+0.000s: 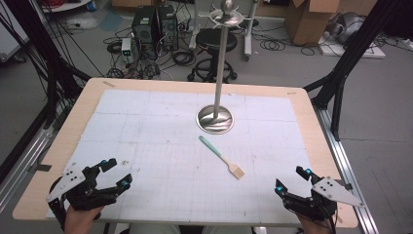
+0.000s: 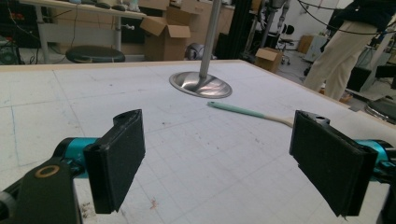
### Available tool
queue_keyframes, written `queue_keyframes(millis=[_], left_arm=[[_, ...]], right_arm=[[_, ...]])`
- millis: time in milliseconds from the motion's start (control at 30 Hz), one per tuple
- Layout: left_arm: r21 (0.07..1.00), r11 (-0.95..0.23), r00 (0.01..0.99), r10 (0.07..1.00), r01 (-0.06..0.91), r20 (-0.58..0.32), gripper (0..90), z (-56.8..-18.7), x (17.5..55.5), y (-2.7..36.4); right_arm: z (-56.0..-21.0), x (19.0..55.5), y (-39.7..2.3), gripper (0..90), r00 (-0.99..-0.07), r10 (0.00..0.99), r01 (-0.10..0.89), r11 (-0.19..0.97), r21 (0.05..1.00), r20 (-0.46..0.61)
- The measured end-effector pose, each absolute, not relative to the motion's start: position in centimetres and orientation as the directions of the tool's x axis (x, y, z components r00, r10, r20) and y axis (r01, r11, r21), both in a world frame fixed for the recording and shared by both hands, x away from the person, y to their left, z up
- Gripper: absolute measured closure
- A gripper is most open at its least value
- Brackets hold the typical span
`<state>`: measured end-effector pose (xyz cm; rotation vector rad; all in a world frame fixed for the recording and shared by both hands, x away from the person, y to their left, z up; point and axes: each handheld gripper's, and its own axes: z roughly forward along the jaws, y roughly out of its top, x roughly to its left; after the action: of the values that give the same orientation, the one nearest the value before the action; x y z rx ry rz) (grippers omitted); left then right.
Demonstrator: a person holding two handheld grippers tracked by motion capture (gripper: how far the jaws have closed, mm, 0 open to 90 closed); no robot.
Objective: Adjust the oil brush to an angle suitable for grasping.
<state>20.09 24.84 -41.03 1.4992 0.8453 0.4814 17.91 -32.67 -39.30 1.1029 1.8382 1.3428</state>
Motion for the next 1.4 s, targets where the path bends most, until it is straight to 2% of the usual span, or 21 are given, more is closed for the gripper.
queue_keyframes(millis=[533, 733, 800, 900, 1133, 1400], left_arm=[[0.970, 0.050, 0.645, 0.738, 0.237, -0.196, 18.6, -41.4, 20.2, 24.6], [0.969, 0.044, 0.644, 0.740, 0.243, -0.195, 18.8, -41.6, 20.1, 24.7], [0.969, 0.045, 0.644, 0.739, 0.244, -0.196, 18.8, -41.6, 20.1, 24.7], [0.968, 0.045, 0.643, 0.740, 0.245, -0.197, 19.1, -41.6, 19.9, 24.8], [0.968, 0.050, 0.641, 0.741, 0.245, -0.200, 19.1, -41.7, 19.9, 25.0], [0.968, 0.052, 0.644, 0.738, 0.247, -0.204, 19.2, -41.7, 19.9, 25.1]], right_arm=[[-39.1, 20.3, -31.1, 17.9, -0.537, 0.841, 0.305, 0.117, 0.945, 0.069], [-38.2, 23.2, -28.6, 18.3, -0.588, 0.806, 0.332, 0.164, 0.929, 0.068], [-37.9, 25.7, -26.5, 18.3, -0.620, 0.782, 0.353, 0.209, 0.912, 0.061], [-37.7, 27.4, -24.8, 18.4, -0.636, 0.770, 0.372, 0.238, 0.897, 0.059], [-37.3, 30.0, -21.3, 19.9, -0.679, 0.734, 0.384, 0.338, 0.859, 0.015], [-38.2, 31.9, -19.3, 22.0, -0.683, 0.730, 0.445, 0.396, 0.803, 0.018]])
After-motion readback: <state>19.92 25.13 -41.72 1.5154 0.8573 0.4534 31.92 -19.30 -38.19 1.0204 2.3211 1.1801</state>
